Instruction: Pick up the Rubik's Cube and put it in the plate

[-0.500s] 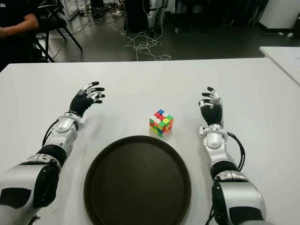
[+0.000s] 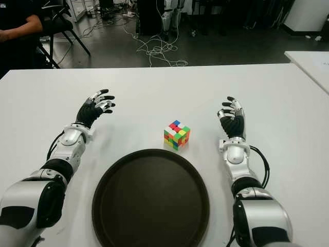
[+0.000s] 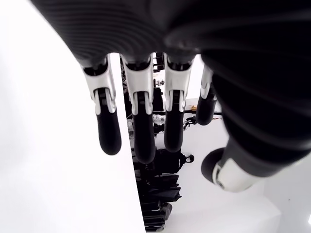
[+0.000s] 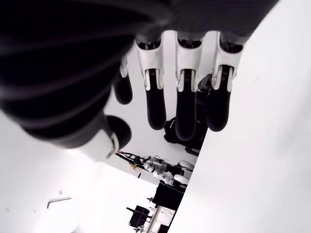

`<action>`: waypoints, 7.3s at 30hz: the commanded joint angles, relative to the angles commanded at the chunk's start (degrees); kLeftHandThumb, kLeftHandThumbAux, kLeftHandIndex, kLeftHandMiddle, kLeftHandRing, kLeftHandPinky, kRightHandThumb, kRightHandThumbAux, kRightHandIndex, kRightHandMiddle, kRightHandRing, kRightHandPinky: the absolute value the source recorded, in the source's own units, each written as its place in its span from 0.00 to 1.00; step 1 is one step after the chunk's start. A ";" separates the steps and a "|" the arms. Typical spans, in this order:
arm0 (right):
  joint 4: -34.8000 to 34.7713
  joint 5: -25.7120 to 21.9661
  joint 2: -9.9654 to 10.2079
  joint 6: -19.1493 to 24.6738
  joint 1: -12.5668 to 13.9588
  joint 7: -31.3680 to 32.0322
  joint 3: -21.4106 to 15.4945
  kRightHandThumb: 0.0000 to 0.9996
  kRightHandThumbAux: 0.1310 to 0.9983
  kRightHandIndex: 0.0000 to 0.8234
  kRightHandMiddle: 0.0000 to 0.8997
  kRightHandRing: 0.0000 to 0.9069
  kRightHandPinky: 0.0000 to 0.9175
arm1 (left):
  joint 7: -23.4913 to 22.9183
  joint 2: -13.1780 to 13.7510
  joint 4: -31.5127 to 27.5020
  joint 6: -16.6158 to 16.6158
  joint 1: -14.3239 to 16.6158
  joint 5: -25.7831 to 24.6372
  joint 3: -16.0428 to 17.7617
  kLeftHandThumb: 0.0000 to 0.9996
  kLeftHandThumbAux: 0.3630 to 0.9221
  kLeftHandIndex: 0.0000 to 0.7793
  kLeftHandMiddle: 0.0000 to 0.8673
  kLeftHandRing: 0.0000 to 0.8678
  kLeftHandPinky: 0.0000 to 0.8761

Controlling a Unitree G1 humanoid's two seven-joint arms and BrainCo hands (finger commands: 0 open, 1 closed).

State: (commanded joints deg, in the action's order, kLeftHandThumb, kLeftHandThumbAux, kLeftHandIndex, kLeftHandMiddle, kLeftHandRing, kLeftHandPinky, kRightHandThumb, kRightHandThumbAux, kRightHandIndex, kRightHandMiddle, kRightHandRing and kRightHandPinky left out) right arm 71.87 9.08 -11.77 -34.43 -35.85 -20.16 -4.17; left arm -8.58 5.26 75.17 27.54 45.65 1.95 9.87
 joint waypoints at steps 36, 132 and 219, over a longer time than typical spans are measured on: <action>-8.52 18.43 -7.15 -4.31 -7.19 -18.85 11.36 0.19 0.74 0.24 0.28 0.29 0.32 | -0.41 -0.26 -0.15 -0.21 0.07 -1.14 0.47 0.37 0.61 0.23 0.32 0.36 0.40; -73.03 39.36 -16.66 33.00 11.65 48.15 28.73 0.00 0.69 0.14 0.15 0.13 0.10 | 0.24 0.16 -0.12 -0.10 -0.18 -0.41 -0.29 0.25 0.59 0.20 0.30 0.34 0.39; -53.65 40.26 -12.62 27.58 6.49 36.30 33.67 0.00 0.73 0.13 0.15 0.14 0.12 | 0.70 -0.37 -0.22 0.12 -0.22 -0.59 -0.25 0.28 0.65 0.20 0.29 0.33 0.39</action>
State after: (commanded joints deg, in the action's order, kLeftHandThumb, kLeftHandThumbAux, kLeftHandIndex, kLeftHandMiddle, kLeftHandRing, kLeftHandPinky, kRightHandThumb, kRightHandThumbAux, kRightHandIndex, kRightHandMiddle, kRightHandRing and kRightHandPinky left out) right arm 18.23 49.34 -24.39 -6.85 -29.35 16.14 29.50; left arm -7.88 4.89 74.94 27.66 45.43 1.36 9.63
